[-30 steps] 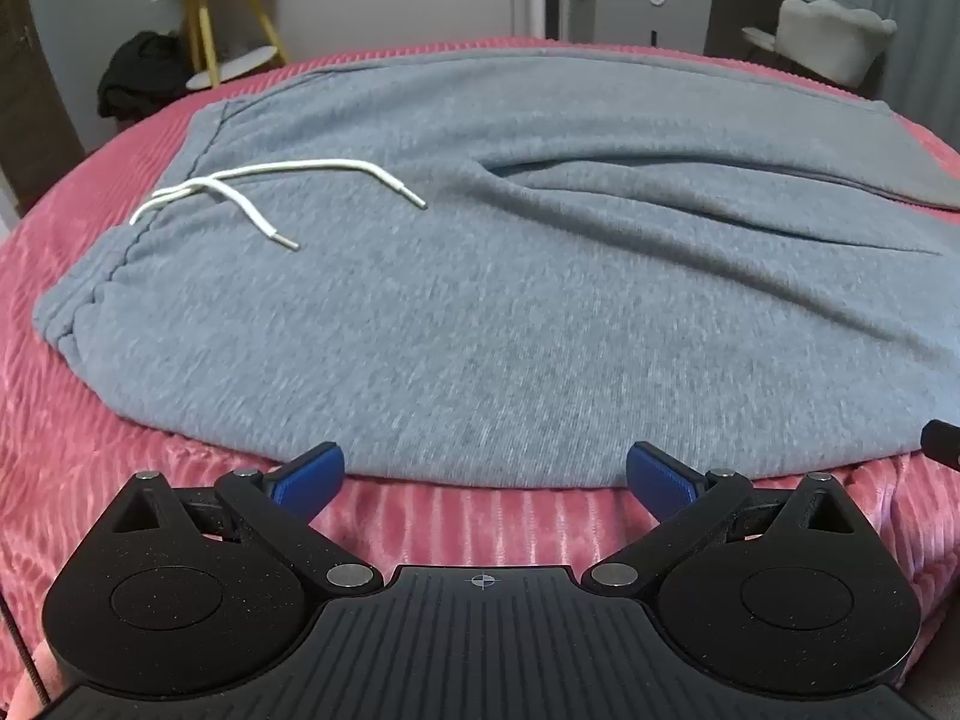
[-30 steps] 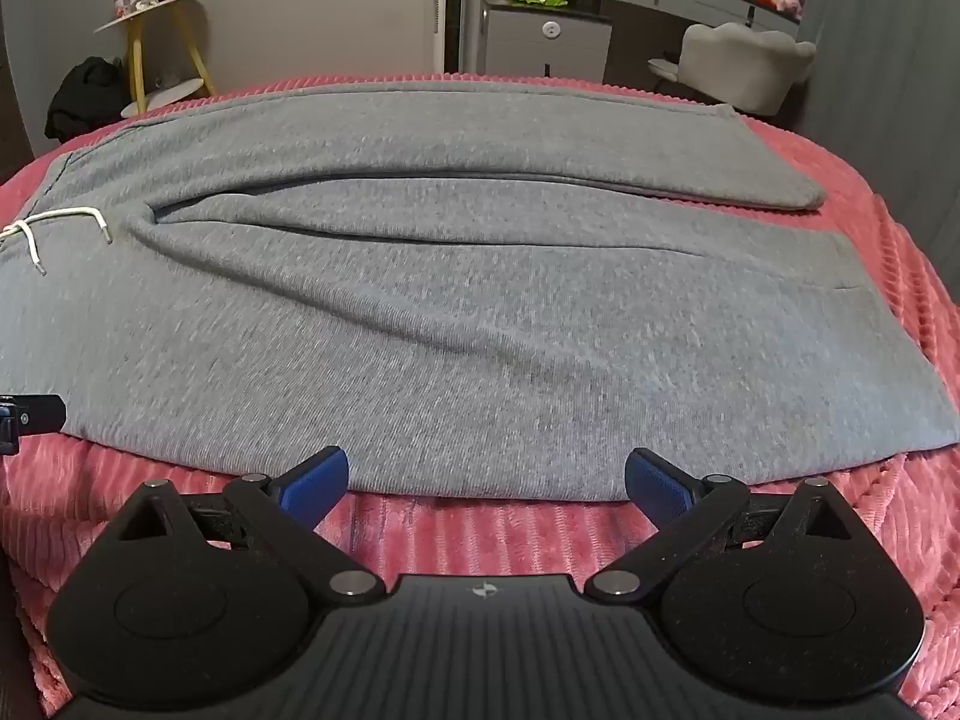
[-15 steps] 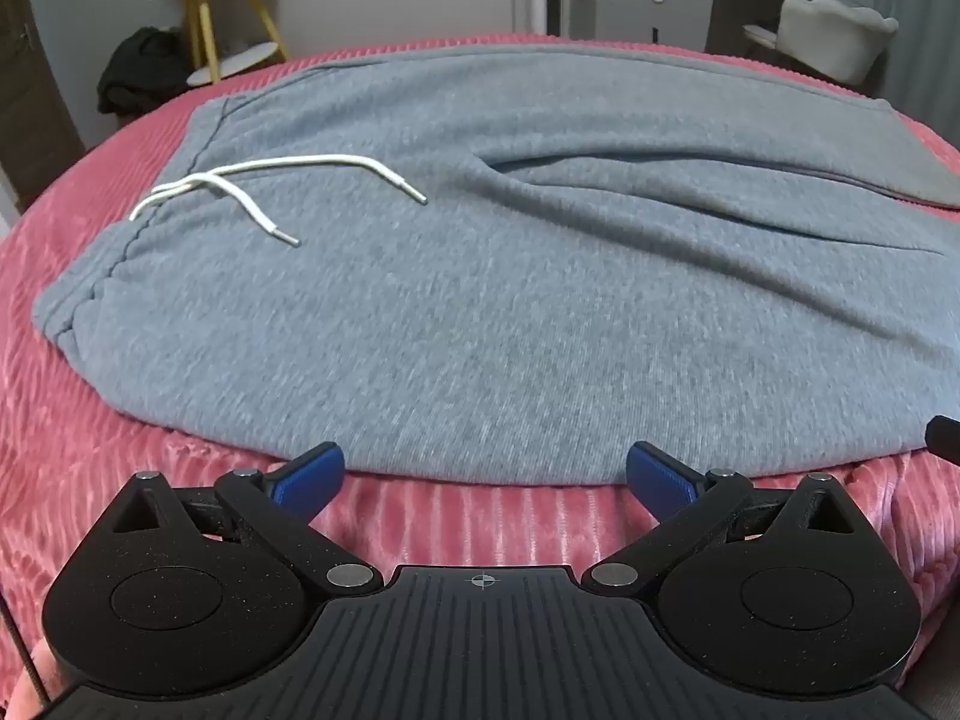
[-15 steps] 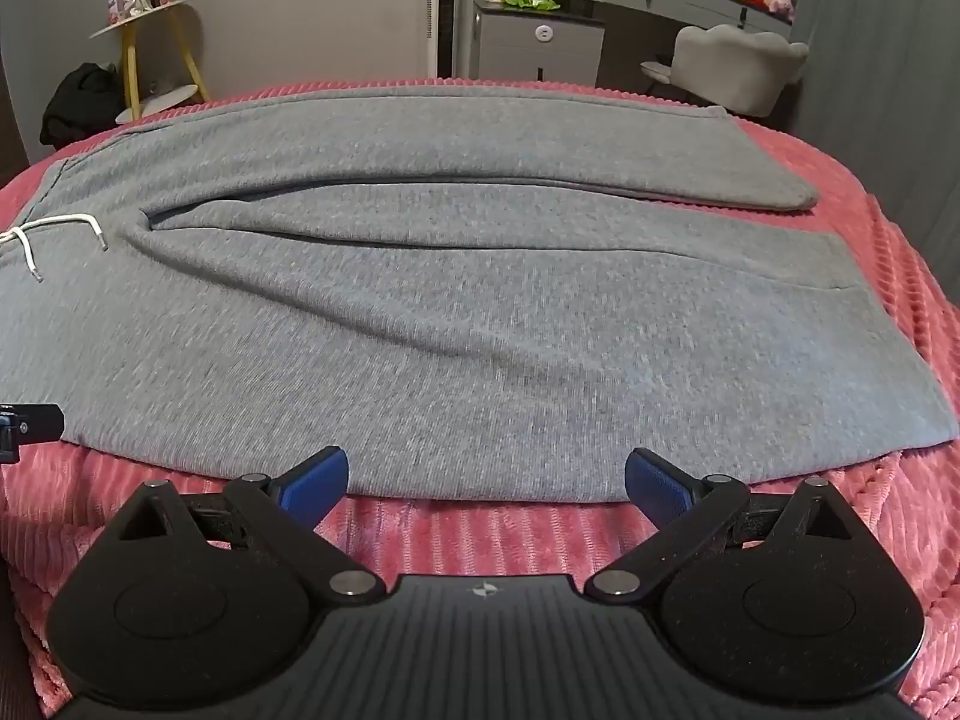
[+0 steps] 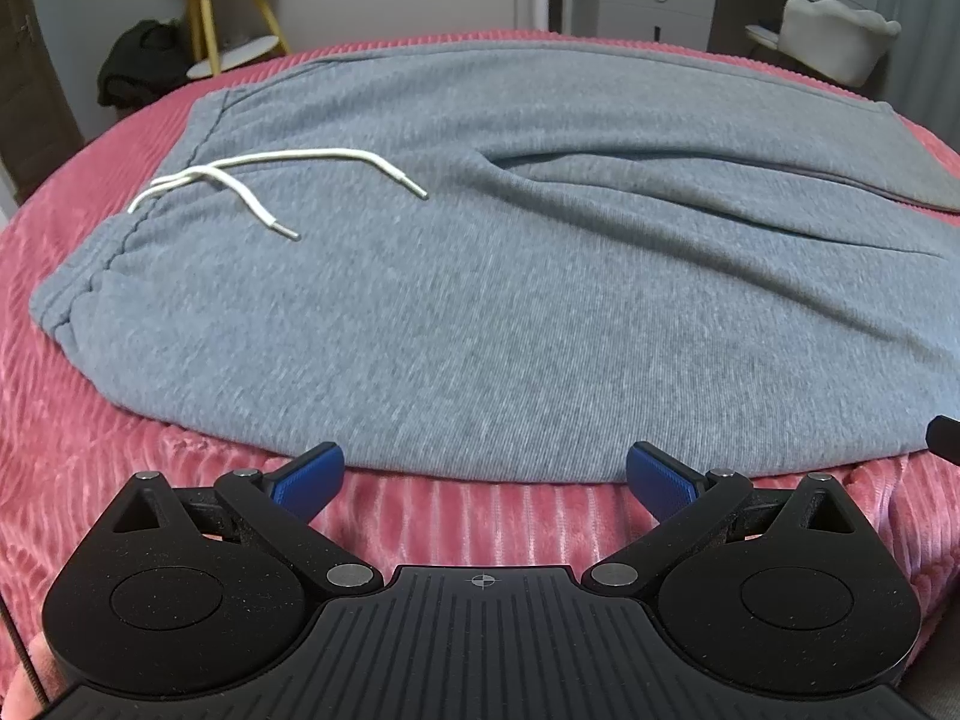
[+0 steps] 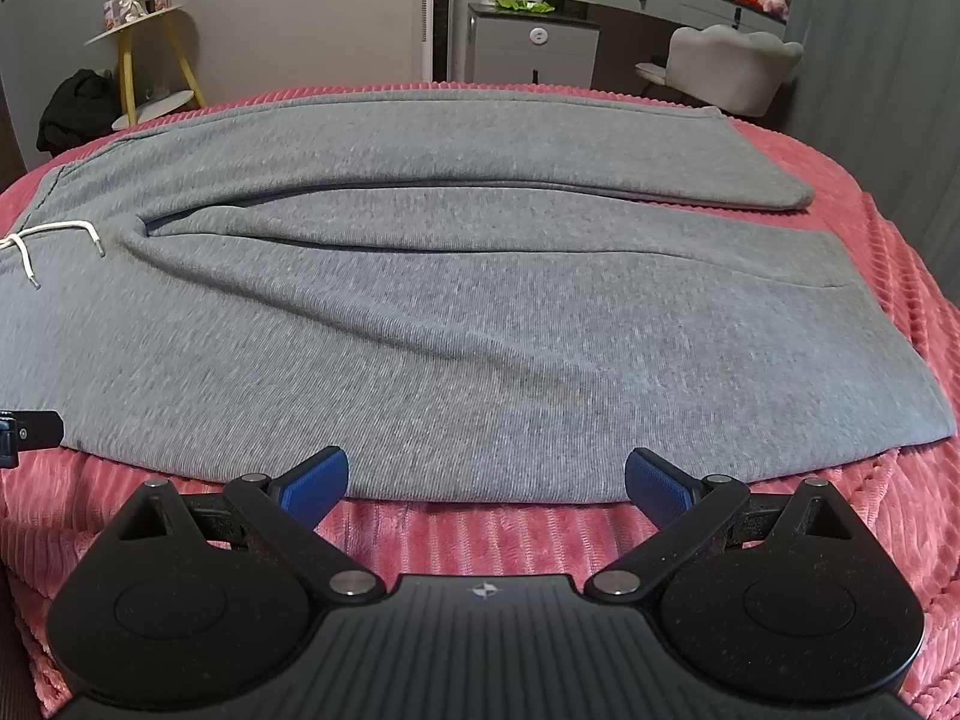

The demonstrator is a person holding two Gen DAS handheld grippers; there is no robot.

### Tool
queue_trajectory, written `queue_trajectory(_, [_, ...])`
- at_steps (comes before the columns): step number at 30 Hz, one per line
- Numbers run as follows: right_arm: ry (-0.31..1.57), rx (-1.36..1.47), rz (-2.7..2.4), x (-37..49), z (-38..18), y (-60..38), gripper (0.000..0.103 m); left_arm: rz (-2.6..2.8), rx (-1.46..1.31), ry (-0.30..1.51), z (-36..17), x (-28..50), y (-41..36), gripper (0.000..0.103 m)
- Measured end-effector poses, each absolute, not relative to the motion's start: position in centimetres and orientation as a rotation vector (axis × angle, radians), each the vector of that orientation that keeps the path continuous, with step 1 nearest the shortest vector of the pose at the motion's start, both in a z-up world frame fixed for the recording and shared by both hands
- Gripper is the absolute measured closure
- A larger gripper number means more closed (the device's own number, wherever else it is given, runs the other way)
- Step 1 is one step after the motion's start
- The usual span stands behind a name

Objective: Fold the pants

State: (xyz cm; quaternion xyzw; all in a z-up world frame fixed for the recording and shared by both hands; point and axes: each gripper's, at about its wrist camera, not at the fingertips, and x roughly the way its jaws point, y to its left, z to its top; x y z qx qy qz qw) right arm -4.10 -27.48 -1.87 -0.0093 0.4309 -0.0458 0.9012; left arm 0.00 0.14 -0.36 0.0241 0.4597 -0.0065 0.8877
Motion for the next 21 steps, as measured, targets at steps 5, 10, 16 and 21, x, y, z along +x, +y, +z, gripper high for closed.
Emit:
queue_trajectory(5, [0.890,-0.017,-0.094,-4.09,-1.82,-27.59,0.004,-0.012,0.046,0.959,-0.39,0.04,0.15,0.000])
queue_trajectory(10, [0.888,-0.012,-0.094,-3.96,-1.69,-27.74,0.004,-0.011,0.044,0.960,-0.41,0.03,0.15,0.000])
queue_trajectory(16, [0.886,-0.012,-0.095,-3.88,-1.54,-27.90,0.004,-0.012,0.043,0.960,-0.40,0.04,0.14,0.000])
queue_trajectory(21, [0.882,-0.016,-0.098,-4.14,-1.69,-27.69,0.004,-0.011,0.033,0.963,-0.44,0.01,0.25,0.000])
